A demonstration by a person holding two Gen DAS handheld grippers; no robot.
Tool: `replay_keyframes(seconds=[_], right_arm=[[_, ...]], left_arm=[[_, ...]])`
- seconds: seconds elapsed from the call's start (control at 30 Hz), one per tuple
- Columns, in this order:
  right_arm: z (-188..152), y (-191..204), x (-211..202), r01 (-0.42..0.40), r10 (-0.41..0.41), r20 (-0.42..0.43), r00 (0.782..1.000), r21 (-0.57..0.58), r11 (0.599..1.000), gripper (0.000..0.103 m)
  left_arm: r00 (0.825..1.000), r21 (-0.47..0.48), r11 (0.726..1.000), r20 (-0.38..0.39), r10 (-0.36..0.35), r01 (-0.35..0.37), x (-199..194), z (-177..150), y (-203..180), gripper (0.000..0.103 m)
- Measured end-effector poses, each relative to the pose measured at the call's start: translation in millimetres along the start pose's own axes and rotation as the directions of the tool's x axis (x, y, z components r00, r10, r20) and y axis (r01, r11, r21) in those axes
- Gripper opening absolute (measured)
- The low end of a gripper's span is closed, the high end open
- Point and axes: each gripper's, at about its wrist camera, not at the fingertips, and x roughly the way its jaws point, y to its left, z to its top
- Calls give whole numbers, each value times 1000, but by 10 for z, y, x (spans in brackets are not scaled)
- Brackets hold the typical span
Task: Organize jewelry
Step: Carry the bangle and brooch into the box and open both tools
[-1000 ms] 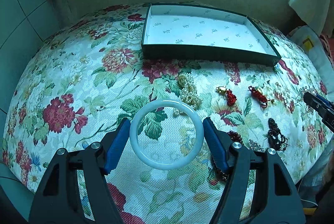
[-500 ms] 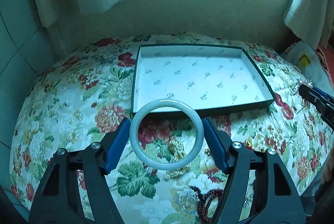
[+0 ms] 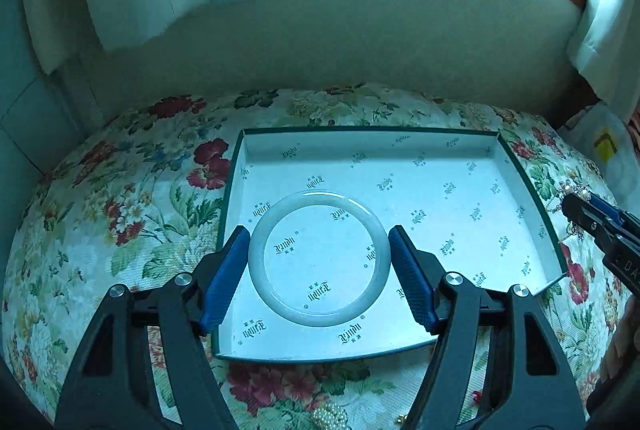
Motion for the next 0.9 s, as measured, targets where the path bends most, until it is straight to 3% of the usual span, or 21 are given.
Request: replay_keyframes(seconds=[0.3,0.5,0.63,0.77,0.9], right_arm=[[-280,-62,521,16,-16,-128,992,0,1000,36],[-299,-57,588,35,-38,-140,989,-22,999,37],[-287,-63,579,29,-31,-134,990,-16,999,37],[-289,-57,564,13,-15,-126,992,-16,1000,51],[-294,-49,573,10,-12,-126,992,-16,1000,51]], left_arm=[[993,0,1000,-119,22,-22,576,-230,74,71],[994,20,999,-102,31,-29,578,-245,38,72],[996,19,1000,-88,19,-18,563,-221,18,81],[996,39,999,-85,22,-18,565,-214,-24,82],[996,50,998,-84,29,-25,578,-219,-47,84]])
